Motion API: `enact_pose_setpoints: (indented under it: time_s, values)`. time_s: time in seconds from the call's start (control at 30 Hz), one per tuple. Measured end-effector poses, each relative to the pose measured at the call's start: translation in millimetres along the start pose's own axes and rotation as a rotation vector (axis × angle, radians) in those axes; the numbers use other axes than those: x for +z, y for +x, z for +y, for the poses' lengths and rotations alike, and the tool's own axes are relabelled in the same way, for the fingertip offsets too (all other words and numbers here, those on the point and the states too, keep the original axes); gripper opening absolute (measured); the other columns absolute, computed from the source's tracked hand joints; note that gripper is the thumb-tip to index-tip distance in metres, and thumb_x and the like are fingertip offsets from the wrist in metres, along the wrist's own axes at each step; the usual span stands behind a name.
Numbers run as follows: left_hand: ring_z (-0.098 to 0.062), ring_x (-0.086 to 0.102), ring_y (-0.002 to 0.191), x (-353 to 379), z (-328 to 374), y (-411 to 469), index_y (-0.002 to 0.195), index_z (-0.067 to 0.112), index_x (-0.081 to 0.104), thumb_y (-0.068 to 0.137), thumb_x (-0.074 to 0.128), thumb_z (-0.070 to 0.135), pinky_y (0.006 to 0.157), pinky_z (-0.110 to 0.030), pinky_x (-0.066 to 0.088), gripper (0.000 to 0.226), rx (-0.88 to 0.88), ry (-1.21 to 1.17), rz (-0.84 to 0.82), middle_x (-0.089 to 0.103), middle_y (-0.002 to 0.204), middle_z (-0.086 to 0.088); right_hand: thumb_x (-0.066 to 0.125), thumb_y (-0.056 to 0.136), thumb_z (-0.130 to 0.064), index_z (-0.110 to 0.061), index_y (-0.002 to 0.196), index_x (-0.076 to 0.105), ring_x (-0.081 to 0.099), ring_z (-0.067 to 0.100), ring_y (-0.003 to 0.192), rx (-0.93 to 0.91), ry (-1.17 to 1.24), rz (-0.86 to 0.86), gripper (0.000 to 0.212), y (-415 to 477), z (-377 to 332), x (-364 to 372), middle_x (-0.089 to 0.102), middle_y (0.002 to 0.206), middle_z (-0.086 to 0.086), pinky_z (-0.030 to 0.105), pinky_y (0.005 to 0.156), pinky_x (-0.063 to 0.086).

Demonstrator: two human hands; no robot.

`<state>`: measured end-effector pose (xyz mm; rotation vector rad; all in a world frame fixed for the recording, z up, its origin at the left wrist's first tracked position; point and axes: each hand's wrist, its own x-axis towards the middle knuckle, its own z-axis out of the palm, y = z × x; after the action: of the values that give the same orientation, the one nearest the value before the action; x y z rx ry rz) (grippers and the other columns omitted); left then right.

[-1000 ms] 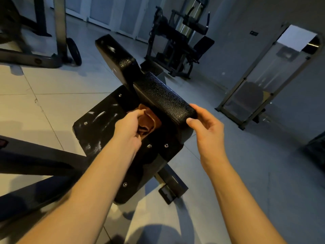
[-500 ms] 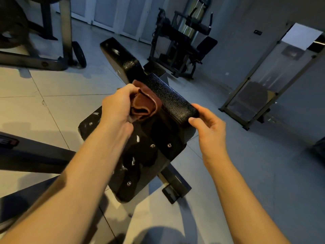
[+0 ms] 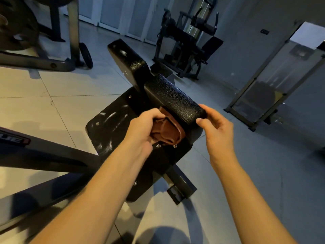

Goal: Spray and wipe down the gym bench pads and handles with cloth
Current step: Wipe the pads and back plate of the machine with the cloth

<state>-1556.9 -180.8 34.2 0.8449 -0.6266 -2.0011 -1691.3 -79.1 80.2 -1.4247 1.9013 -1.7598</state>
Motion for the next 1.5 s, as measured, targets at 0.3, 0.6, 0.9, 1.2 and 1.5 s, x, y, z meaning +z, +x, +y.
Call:
enact_pose_setpoints:
  time_s: [0.3,0.6,0.9,1.2,1.5]
  values:
    - [-0.027,0.074,0.092,-26,1,36,0.121,0.013,0.064,0.094,0.065,0.003,0.087,-0.044,0.061,0.029,-0.011,0.115,0.062,0.074,0.108,-0.016,0.059,0.093,0.004,-0.030,0.112,0.072,0.065,-0.003,0.104,-0.016,0.008,-0.006,0.041,-3,0,1,0.072,0.107,-0.012,0.011,0.086,0.051]
    - [-0.028,0.073,0.083,-26,17,36,0.092,0.012,0.064,0.079,0.062,0.008,0.083,-0.043,0.062,0.014,0.059,-0.033,0.022,0.073,0.091,-0.009,0.058,0.092,0.004,-0.023,0.116,0.073,0.064,-0.001,0.104,-0.044,0.011,0.024,0.039,-2,5,4,0.072,0.107,-0.010,0.013,0.086,0.051]
    - [-0.034,0.075,0.090,-17,22,56,0.086,0.012,0.069,0.078,0.059,0.002,0.088,-0.050,0.061,0.016,0.122,-0.036,0.097,0.075,0.088,-0.010,0.055,0.093,0.007,-0.018,0.118,0.072,0.064,-0.007,0.099,-0.055,0.041,0.020,0.039,-4,5,5,0.071,0.105,-0.012,0.010,0.082,0.050]
    - [-0.023,0.076,0.099,-32,15,69,0.122,0.014,0.070,0.102,0.051,0.005,0.099,-0.047,0.057,0.028,0.167,-0.004,0.057,0.078,0.105,-0.009,0.057,0.092,0.006,-0.026,0.112,0.072,0.064,-0.002,0.103,-0.055,0.031,0.042,0.041,-3,5,7,0.071,0.105,-0.011,0.013,0.086,0.050]
    - [-0.024,0.076,0.093,-41,35,50,0.112,0.005,0.074,0.097,0.048,-0.008,0.085,-0.037,0.060,0.032,0.384,0.164,-0.056,0.078,0.097,-0.012,0.059,0.091,0.002,-0.032,0.110,0.073,0.064,-0.001,0.105,-0.052,0.008,0.037,0.041,-2,6,6,0.072,0.105,-0.013,0.016,0.089,0.050]
